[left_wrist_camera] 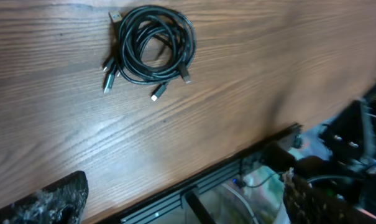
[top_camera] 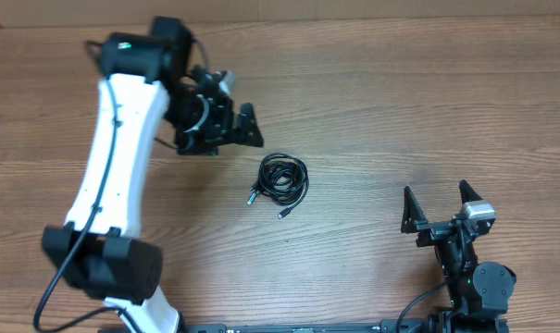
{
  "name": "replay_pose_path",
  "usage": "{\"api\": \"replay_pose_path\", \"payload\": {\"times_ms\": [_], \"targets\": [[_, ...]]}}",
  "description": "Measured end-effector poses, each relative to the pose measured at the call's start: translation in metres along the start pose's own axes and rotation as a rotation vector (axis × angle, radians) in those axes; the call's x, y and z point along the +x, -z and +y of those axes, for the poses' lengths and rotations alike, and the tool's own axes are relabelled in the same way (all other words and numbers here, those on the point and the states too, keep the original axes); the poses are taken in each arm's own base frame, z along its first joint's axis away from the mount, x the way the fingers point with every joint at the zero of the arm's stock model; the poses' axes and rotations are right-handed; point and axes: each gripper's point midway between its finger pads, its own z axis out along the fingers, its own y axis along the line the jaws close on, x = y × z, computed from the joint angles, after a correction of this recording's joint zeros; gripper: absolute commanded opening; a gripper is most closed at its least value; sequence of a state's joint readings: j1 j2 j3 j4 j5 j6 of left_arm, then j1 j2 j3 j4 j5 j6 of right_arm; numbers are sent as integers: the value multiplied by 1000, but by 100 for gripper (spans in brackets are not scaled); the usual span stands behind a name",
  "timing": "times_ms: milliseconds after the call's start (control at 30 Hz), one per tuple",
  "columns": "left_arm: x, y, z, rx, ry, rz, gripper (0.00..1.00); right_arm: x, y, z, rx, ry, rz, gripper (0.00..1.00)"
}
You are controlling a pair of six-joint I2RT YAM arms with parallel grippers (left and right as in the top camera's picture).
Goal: Untangle cables
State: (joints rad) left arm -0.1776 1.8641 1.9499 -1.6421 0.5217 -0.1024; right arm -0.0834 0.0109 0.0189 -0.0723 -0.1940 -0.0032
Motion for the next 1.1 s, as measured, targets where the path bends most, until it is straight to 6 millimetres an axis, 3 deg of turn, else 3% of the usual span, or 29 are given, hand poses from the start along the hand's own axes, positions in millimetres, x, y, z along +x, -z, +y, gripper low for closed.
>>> {"api": "replay_pose_path", "payload": {"times_ms": [200, 567, 833, 1100], "targets": [[-28, -35, 3, -70, -22, -4, 100, 0, 0, 0, 0, 1, -1, 100], [-68, -93, 37, -133, 1, 28, 100, 0, 0, 0, 0, 0, 0, 100], [-69, -133, 55, -157, 15, 123, 100, 0, 0, 0, 0, 0, 0, 100], [-70, -145, 52, -160, -42, 136, 100, 0, 0, 0, 0, 0, 0, 100]]}}
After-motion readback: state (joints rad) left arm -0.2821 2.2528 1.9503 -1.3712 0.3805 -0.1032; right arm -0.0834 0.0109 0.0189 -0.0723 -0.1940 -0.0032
